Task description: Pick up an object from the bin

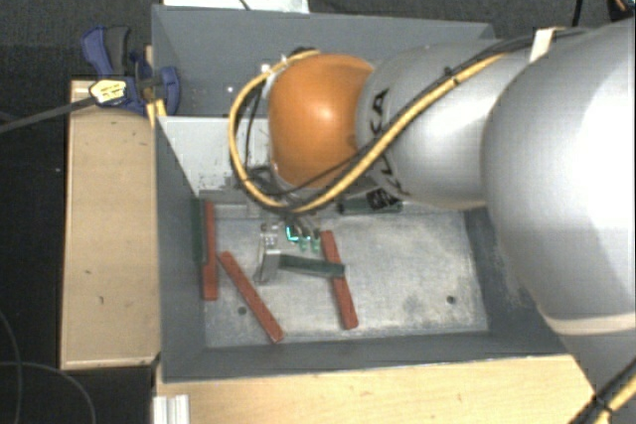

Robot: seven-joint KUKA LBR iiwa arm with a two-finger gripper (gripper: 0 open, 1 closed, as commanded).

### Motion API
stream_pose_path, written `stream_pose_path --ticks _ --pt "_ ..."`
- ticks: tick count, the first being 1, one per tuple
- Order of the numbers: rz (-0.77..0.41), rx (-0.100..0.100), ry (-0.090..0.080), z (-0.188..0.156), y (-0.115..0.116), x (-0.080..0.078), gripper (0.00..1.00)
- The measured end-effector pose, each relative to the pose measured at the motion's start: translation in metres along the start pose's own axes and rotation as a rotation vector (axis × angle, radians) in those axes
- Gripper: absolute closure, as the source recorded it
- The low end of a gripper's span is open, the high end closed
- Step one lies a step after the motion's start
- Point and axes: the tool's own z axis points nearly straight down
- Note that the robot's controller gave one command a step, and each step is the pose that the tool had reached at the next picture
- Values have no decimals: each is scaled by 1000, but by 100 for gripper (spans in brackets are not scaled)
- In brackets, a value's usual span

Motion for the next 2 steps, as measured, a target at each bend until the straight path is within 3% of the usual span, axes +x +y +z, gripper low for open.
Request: stream_pose_path --ticks 1,2 --pt "-107 4 -1 60 -87 6 0" --pt "-58 1 -4 67 -100 0 0"
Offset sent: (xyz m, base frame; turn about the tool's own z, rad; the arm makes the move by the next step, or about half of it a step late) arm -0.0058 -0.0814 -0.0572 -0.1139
